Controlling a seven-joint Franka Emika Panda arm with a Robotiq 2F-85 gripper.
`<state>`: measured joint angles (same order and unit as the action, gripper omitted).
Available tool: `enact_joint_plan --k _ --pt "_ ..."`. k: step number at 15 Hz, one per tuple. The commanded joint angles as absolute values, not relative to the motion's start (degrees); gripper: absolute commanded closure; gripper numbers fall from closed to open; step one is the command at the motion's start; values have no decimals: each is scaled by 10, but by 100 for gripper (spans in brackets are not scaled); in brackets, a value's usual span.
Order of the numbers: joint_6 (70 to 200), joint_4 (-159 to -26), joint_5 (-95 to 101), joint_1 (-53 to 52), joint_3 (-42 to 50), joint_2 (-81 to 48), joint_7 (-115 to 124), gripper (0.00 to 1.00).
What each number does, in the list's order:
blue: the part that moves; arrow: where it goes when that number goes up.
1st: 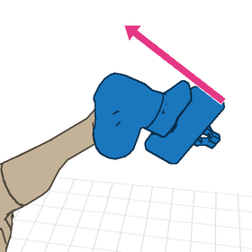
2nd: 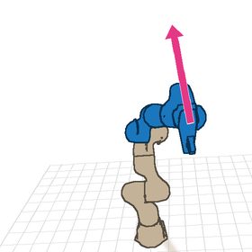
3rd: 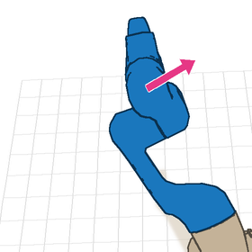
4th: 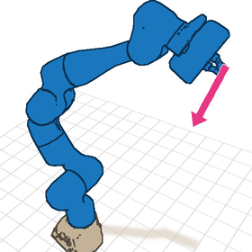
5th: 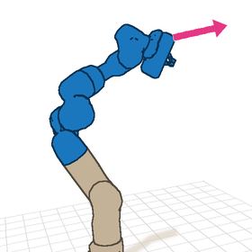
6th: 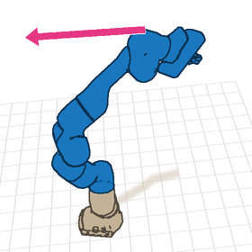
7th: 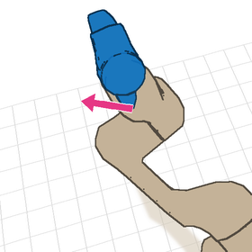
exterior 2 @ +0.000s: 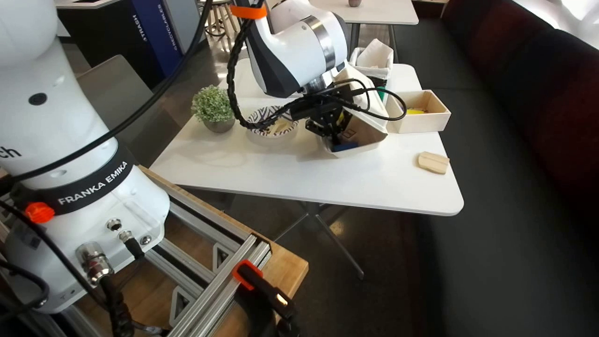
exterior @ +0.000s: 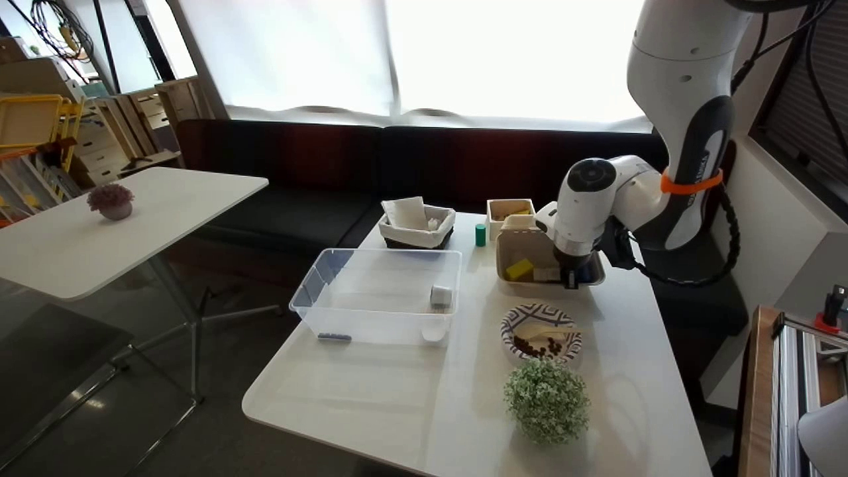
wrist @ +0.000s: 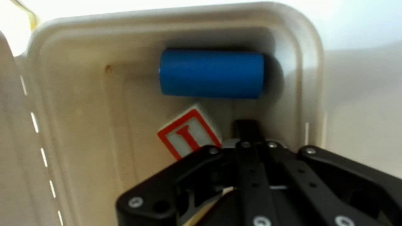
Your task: Open the box
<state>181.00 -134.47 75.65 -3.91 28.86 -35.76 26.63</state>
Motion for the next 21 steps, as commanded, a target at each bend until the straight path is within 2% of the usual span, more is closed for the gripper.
enact_joint_plan --k 1,4,7,15,21 --pt "1812 -1395 689 42 207 -320 172 100" --pt "1796 -1421 633 117 124 -298 109 100" --pt "1773 -1421 576 144 88 -280 84 100" --pt "1706 -1385 608 67 160 -218 173 100" --pt "1634 -1371 709 -1 218 -175 283 100"
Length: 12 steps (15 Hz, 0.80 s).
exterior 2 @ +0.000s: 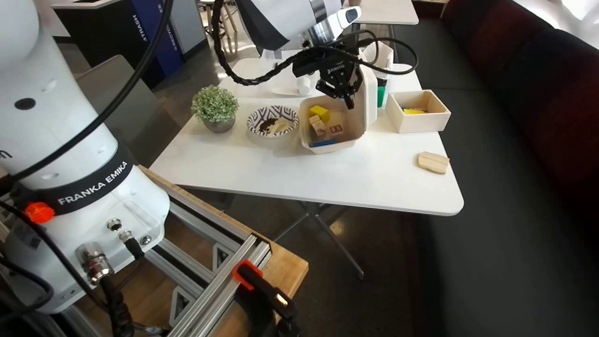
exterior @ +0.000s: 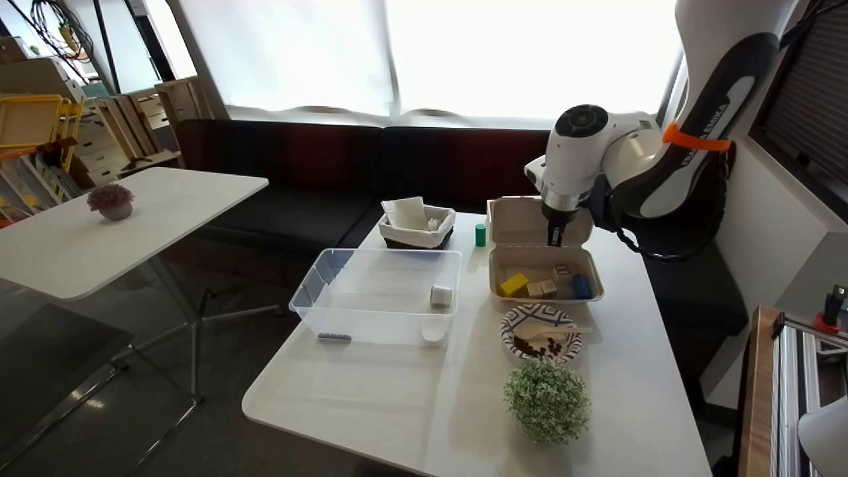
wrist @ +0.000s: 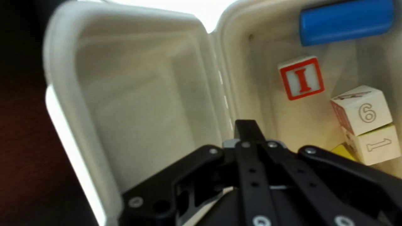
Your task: Open the box
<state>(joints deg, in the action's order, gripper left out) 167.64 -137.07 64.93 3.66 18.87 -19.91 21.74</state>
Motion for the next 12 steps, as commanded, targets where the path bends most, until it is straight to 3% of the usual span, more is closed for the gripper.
enact_joint_plan --k 1,12 --pt "1623 -1371 723 -6 220 -170 298 100" --pt "1616 -1371 731 5 224 -191 317 100"
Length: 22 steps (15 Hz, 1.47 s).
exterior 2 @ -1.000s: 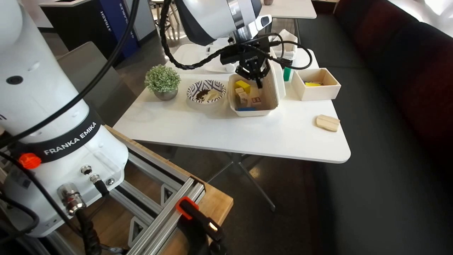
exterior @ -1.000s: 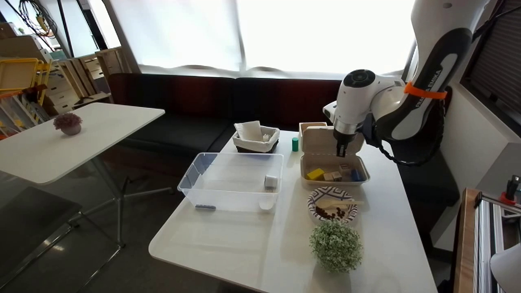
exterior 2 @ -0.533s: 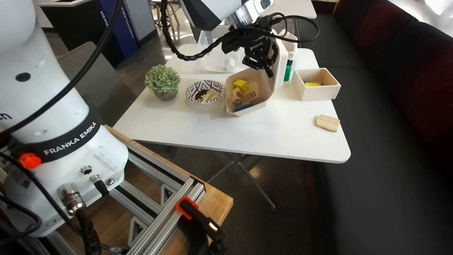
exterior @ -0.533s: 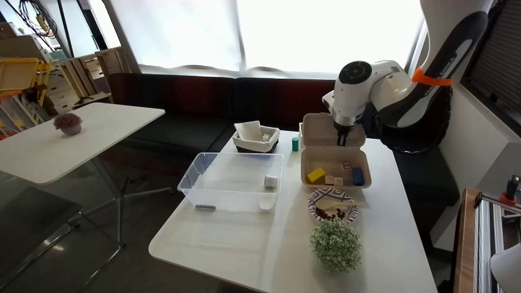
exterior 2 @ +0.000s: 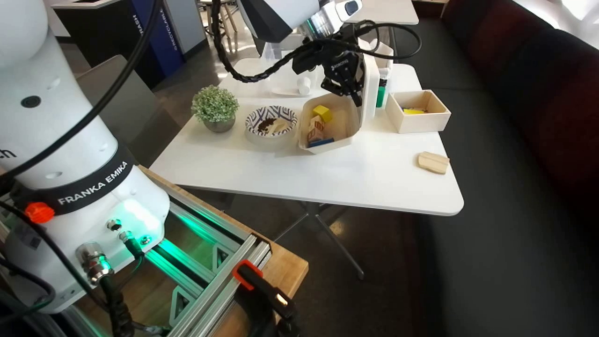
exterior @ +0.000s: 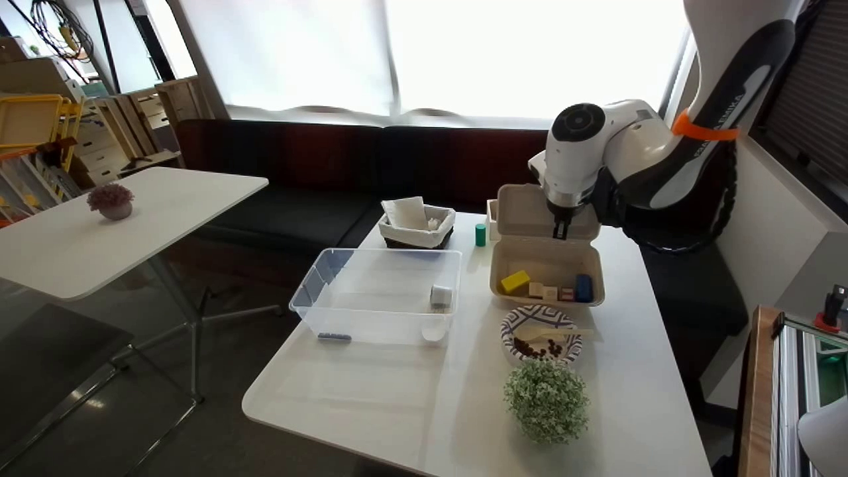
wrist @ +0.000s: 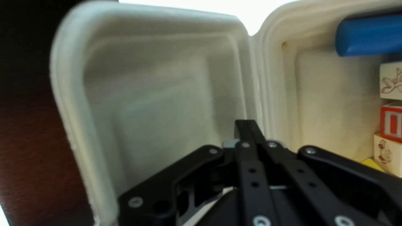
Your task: Open the box
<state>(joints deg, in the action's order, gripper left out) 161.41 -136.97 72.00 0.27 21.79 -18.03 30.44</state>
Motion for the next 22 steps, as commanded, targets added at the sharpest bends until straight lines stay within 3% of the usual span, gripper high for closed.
enact_joint_plan --k 1,10,15,16,18,22 --pt "1621 -1368 733 7 226 -196 316 100" --pt "1679 -1365 720 44 224 -228 288 100" --pt "1722 -1465 621 74 162 -153 180 100" --pt "1722 -1498 557 99 127 -136 133 74" --pt "1697 -1543 469 97 99 -96 99 67" --pt "1626 -1588 344 72 65 26 95 38"
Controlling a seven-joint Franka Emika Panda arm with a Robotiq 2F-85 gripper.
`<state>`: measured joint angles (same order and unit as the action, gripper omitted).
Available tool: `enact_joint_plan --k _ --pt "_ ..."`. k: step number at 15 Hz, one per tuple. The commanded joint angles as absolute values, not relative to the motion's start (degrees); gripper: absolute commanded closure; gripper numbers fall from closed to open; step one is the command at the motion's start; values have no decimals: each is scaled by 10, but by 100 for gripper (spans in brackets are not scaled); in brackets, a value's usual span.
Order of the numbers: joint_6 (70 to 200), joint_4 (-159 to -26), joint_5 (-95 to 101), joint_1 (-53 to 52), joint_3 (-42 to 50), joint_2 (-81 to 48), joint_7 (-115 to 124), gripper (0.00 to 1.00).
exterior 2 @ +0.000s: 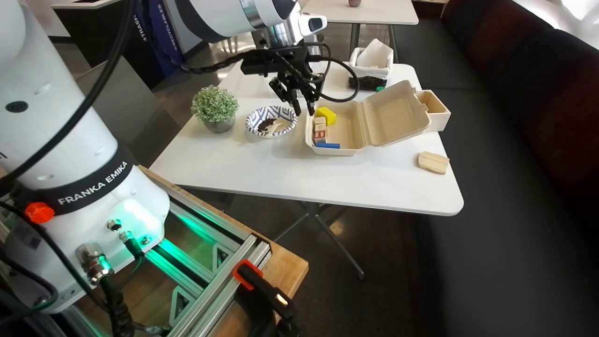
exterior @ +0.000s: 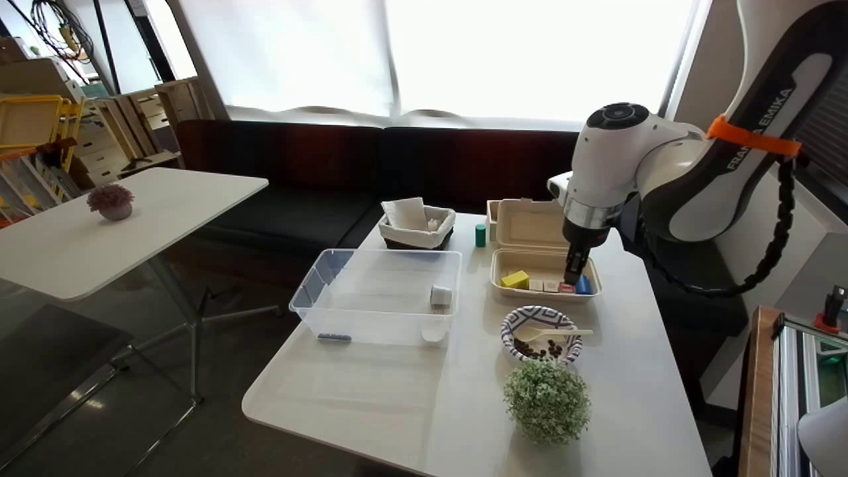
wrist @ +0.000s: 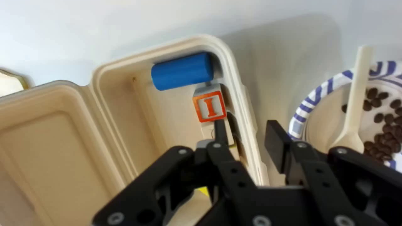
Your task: Open the box
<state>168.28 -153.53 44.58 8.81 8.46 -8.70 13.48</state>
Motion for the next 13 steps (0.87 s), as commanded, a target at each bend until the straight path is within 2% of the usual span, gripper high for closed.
enact_joint_plan --k 1,5,6,7,9,13 --pt "1606 -1588 307 64 55 53 91 29" --pt "1470 -1573 164 34 26 182 80 1" --pt "1436 -1563 155 40 17 216 106 0" --pt "1496 -1556 188 54 17 140 89 10" --pt "1450 -1551 166 52 8 196 94 0" --pt "1440 -1557 160 53 8 215 95 0"
